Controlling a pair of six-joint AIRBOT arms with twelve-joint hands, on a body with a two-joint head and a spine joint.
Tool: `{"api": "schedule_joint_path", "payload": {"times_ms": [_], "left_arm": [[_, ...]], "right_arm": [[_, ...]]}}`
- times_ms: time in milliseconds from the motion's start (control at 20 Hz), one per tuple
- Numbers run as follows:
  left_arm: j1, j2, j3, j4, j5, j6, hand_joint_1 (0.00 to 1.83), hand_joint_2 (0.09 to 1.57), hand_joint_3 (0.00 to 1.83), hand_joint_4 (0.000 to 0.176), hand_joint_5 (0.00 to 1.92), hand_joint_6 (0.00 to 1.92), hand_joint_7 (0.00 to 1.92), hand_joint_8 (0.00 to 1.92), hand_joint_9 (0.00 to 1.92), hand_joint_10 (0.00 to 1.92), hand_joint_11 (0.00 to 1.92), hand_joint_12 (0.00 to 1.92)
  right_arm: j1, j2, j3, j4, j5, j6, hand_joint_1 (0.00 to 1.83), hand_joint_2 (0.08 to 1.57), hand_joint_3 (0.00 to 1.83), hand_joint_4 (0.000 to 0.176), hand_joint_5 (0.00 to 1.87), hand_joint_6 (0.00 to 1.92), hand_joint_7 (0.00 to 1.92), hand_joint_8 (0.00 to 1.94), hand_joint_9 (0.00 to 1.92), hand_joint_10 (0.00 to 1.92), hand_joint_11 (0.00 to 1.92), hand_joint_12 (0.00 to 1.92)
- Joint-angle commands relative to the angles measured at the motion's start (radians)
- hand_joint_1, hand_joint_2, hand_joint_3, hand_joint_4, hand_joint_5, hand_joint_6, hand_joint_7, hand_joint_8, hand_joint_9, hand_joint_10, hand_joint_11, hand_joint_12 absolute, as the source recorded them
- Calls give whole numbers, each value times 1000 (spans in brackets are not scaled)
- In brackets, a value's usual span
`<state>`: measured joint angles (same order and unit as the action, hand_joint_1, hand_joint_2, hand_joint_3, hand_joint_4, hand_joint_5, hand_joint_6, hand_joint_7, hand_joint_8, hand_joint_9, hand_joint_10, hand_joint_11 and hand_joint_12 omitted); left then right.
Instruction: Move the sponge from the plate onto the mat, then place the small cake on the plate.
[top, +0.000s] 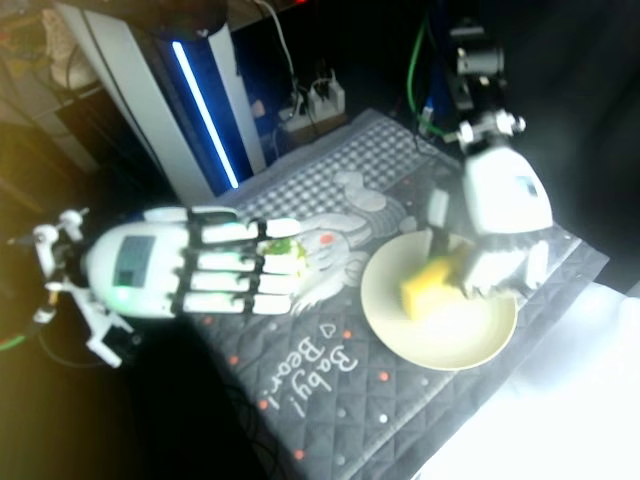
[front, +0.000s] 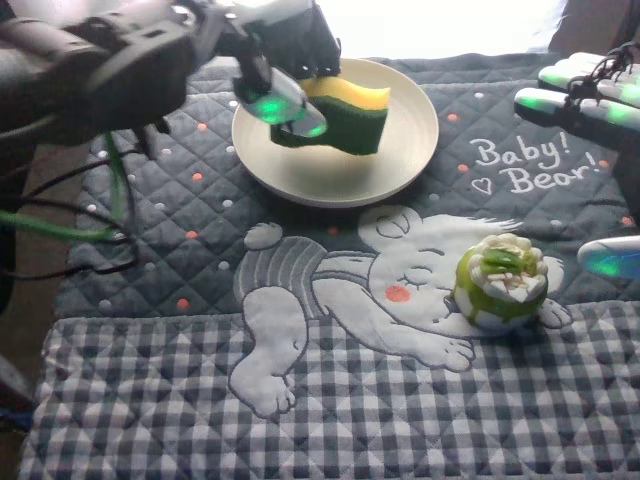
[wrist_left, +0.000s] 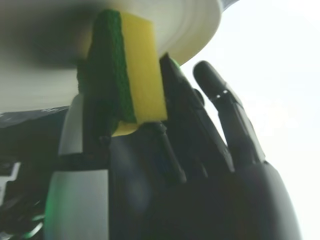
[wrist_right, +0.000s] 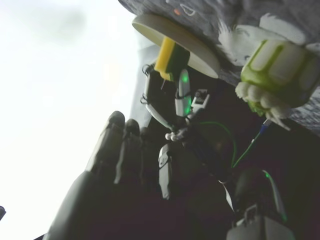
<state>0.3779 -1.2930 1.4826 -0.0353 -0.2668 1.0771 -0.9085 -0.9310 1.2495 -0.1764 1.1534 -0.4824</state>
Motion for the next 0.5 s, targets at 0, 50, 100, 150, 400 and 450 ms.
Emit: {"api": "schedule_joint_path", "payload": {"times_ms": [0, 50, 100, 150, 400, 450], "left_arm": [[-19, 35, -27, 23, -191, 2, 1280, 1030, 0, 0, 1209, 412, 1196, 800, 1289, 58, 599, 1209], [-17, 94, -92, 52, -237, 2, 1274, 1028, 0, 0, 1228, 387, 1183, 808, 1265, 47, 515, 1251], [-10, 149, -145, 75, -280, 2, 1256, 1032, 4, 0, 1185, 532, 1179, 749, 1187, 17, 418, 1275], [3, 215, -220, 105, -332, 2, 1256, 1032, 0, 3, 1195, 520, 1178, 751, 1187, 16, 471, 1273], [165, 479, -464, 131, -583, -33, 1287, 1042, 0, 0, 1266, 229, 1120, 1008, 949, 1144, 637, 1603], [211, 511, -493, 131, -614, -57, 1289, 1045, 0, 0, 1306, 144, 1098, 1050, 980, 1080, 731, 1575]], "right_arm": [[12, 5, 4, 36, 118, 9, 341, 1107, 2, 176, 0, 0, 0, 0, 0, 0, 29, 13], [12, 8, 2, 38, 119, 11, 345, 1109, 2, 176, 0, 0, 0, 0, 0, 0, 32, 15], [12, 10, -1, 41, 119, 11, 363, 1108, 1, 176, 0, 0, 0, 0, 0, 0, 43, 19], [12, 15, -6, 44, 119, 11, 322, 1111, 2, 176, 0, 0, 0, 0, 0, 0, 59, 26], [12, 17, -21, 59, 120, 11, 308, 1133, 8, 162, 0, 0, 0, 0, 0, 0, 5, 2], [12, 18, -23, 60, 120, 11, 314, 1128, 4, 157, 0, 0, 0, 0, 0, 0, 0, 0]]}}
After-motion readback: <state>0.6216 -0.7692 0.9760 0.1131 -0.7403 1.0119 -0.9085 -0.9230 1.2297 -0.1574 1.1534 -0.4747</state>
